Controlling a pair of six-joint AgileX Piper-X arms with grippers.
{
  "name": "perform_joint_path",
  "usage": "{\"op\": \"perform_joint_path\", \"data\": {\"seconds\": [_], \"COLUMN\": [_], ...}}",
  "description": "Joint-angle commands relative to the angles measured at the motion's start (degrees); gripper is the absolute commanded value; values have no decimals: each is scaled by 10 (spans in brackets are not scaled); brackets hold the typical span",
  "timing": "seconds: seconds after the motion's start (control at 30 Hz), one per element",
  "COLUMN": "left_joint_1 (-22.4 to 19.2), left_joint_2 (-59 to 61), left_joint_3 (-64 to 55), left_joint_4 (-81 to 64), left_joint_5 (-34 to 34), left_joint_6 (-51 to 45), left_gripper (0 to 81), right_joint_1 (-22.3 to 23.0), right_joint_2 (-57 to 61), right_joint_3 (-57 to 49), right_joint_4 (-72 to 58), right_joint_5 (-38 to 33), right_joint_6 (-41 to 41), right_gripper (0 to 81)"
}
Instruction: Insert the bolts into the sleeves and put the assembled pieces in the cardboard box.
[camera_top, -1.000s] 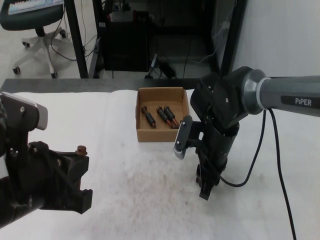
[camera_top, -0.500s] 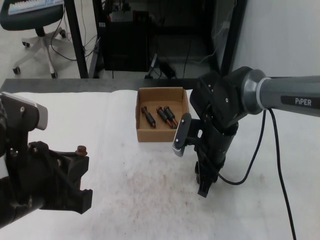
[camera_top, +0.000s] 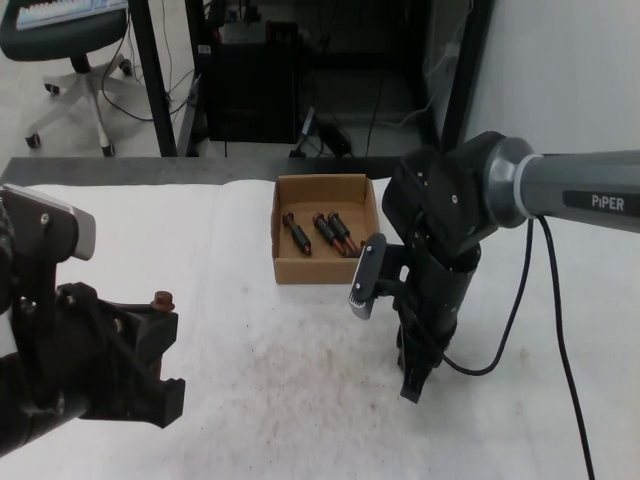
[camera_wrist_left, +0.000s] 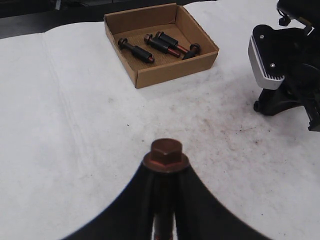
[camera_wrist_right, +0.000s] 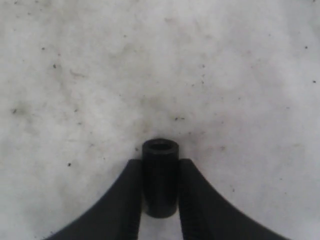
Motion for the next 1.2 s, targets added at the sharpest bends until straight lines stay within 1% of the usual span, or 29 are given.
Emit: {"op": "perform_joint_path", "data": {"seconds": [0.0, 0.13, 0.23, 0.3, 0.4, 0.47, 0.6, 0.73, 0.8, 0.93, 1.07, 1.17], "left_joint_1": [1, 1, 1, 1, 1, 1, 1, 1, 1, 1, 0, -1], "left_joint_2": [-6, -15, -29, -36, -38, -29, 17, 107, 161, 262, 343, 382], "left_joint_3": [-2, -2, -2, -2, -2, -2, -2, -2, -2, -2, -3, -3], "left_joint_4": [-7, -34, -87, -140, -230, -299, -449, -594, -665, -810, -937, -981], "left_joint_5": [1, 3, 41, 62, 66, 81, 170, 256, 287, 341, 388, 417], "left_joint_6": [0, -1, -9, -29, -64, -84, -137, -202, -240, -316, -380, -400], "left_gripper": [3, 3, 3, 3, 3, 3, 3, 3, 3, 3, 3, 3], "right_joint_1": [0, -4, -15, -30, -59, -80, -103, -108, -108, -96, -84, -66], "right_joint_2": [-6, -31, -65, -89, -126, -145, -190, -239, -262, -307, -332, -334], "right_joint_3": [-2, -2, -2, -1, -1, 3, 38, 112, 151, 229, 299, 338], "right_joint_4": [-18, -61, -109, -144, -186, -200, -233, -274, -304, -408, -551, -685], "right_joint_5": [-71, -128, -192, -260, -378, -452, -579, -668, -679, -676, -640, -603], "right_joint_6": [56, 89, 127, 170, 238, 258, 266, 266, 266, 283, 353, 413], "right_gripper": [9, 9, 9, 9, 9, 9, 9, 9, 9, 9, 9, 9]}}
